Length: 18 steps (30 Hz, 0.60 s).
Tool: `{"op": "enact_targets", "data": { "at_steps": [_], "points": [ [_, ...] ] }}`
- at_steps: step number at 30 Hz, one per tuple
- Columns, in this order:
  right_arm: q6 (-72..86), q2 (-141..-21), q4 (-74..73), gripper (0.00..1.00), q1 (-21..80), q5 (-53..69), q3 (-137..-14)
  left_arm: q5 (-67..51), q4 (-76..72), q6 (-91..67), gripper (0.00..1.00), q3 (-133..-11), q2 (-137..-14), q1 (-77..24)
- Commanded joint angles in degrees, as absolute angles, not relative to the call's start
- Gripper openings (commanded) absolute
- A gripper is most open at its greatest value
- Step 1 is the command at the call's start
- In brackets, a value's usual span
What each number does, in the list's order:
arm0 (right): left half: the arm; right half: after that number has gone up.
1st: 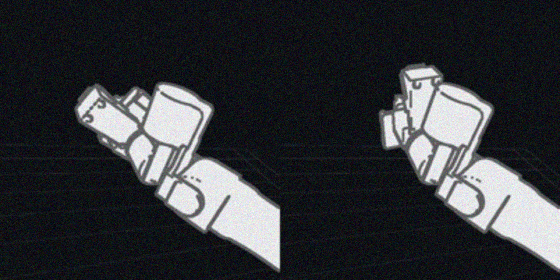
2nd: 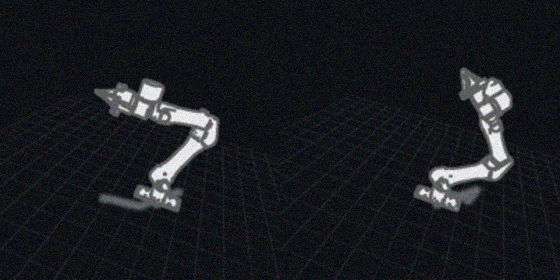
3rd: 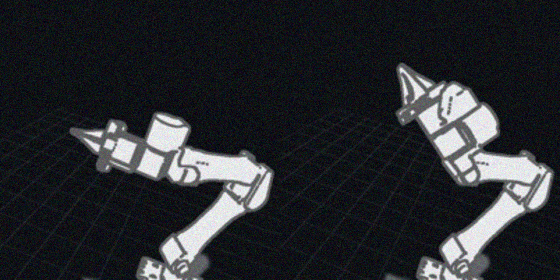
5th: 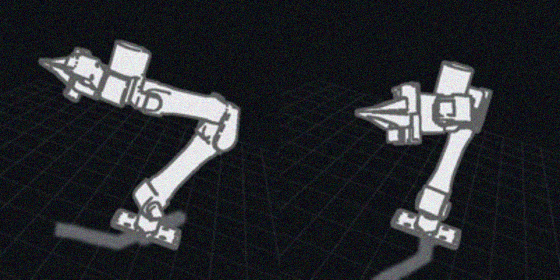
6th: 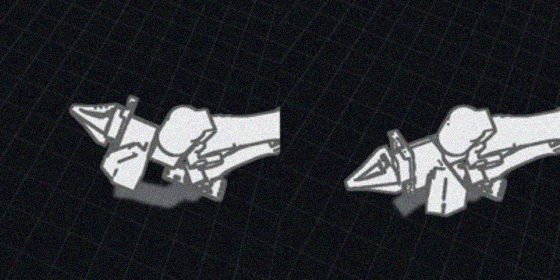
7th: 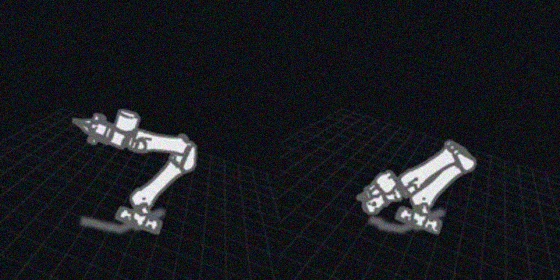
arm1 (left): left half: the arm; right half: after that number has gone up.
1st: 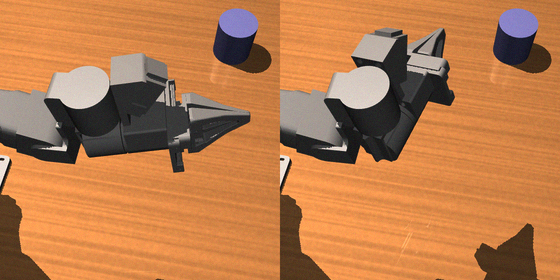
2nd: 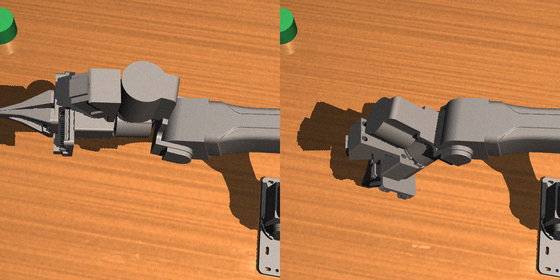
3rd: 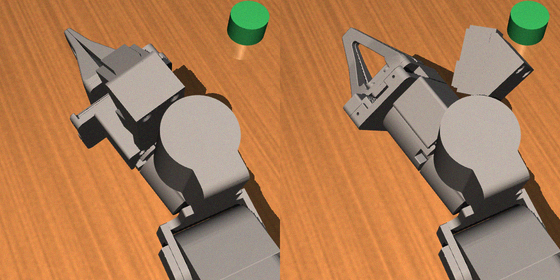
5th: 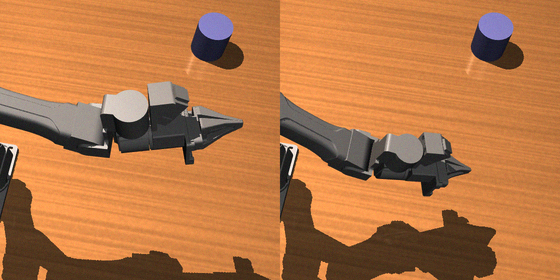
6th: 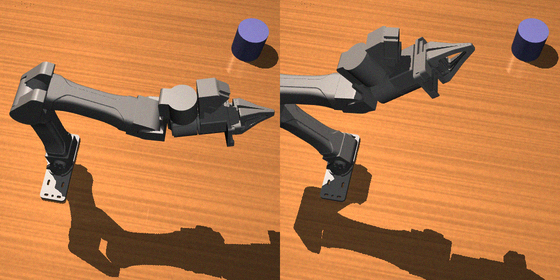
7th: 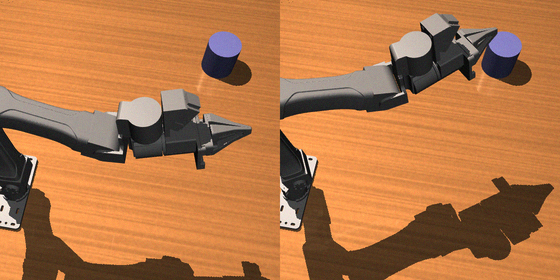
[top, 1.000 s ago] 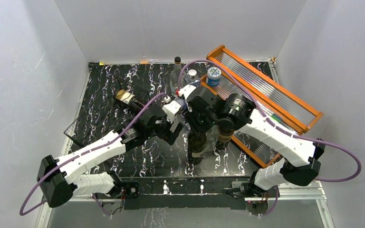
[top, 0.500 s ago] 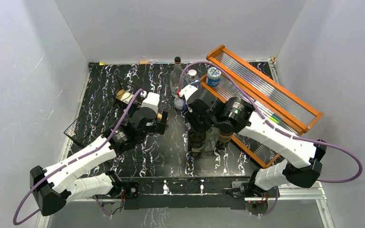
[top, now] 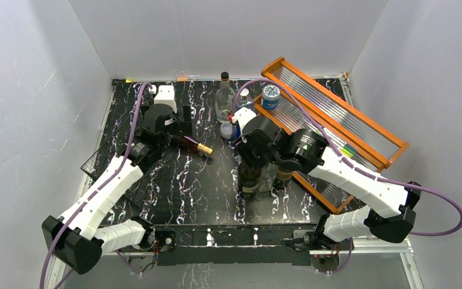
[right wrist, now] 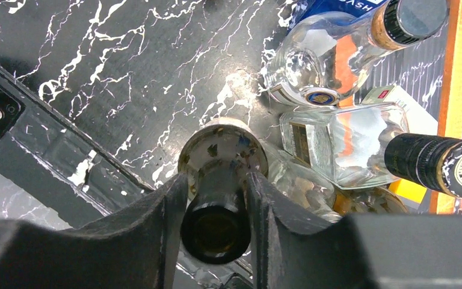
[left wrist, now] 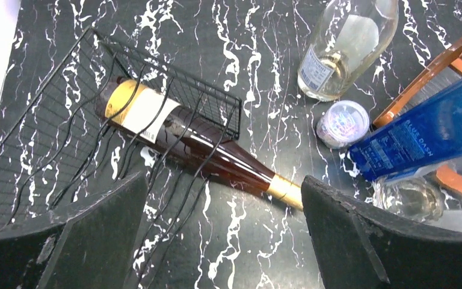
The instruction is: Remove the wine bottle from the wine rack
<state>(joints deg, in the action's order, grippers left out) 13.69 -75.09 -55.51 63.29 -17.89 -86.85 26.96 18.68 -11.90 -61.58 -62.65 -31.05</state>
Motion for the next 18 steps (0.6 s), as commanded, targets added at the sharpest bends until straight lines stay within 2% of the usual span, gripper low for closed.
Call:
{"op": "enact_targets", "data": {
  "at_steps": [1, 4, 7, 15, 18],
  "points": [
    [14.9, -74.8, -54.2, 0.56, 63.5, -18.2, -88.4, 22.8, 16.2, -8.5, 0.98, -64.5, -64.3, -28.9],
    [15.2, -75.8, -55.4, 0.69, 63.4, -18.0, -90.0, 22.4, 17.0, -10.4, 0.98, -63.2, -64.2, -28.7],
    [15.2, -75.9, -55.4, 0.78, 63.5, -17.7, -90.6, 19.8, 19.0, -13.7, 0.98, -60.9, -62.5, -28.7],
    [13.9, -75.0, -52.8, 0.96, 63.5, -17.2, -91.8, 15.6, 24.5, -19.3, 0.98, -56.8, -55.2, -28.7],
    [12.8, -75.0, -52.1, 0.98, 63.5, -17.6, -93.3, 11.4, 26.6, -17.7, 0.98, -59.0, -53.5, -28.7]
  ]
}}
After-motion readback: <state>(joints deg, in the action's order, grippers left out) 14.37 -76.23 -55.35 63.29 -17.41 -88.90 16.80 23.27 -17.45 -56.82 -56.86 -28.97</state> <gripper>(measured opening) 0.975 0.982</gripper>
